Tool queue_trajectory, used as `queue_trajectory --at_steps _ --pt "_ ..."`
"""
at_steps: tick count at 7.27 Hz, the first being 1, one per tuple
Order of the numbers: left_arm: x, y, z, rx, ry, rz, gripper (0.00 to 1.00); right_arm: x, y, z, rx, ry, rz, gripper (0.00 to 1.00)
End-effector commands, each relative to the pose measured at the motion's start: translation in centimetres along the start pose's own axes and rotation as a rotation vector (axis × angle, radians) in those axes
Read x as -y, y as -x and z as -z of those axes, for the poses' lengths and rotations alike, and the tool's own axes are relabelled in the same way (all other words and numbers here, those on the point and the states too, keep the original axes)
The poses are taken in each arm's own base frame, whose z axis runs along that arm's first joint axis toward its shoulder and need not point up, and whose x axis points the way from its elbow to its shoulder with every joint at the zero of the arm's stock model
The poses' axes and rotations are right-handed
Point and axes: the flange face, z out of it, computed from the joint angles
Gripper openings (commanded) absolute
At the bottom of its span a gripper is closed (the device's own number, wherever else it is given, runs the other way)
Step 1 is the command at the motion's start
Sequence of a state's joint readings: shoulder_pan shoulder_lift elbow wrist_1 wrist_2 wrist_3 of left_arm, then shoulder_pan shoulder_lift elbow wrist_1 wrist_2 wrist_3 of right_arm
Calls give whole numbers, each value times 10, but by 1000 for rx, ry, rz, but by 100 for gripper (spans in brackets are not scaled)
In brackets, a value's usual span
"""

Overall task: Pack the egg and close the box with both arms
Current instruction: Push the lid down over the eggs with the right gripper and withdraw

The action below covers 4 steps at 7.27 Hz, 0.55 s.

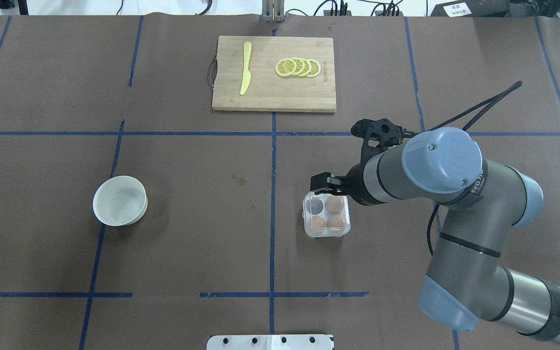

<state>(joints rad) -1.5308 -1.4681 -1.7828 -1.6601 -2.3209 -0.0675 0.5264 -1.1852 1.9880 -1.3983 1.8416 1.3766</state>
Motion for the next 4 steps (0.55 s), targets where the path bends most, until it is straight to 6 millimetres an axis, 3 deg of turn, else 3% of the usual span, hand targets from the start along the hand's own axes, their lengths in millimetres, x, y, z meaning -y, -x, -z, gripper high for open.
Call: queue_trajectory --at_steps 1,2,3,4 --pt "-2 1 -1 2 3 3 100 35 -28 22 -140 16 17 100" --pt "-3 2 -2 3 4 4 100 48 -45 33 -195 25 111 100" --pt "-4 3 -2 4 4 6 100 75 -73 46 -251 35 154 100" --pt "-5 4 -2 4 6 8 100 107 -134 67 -268 78 209 100"
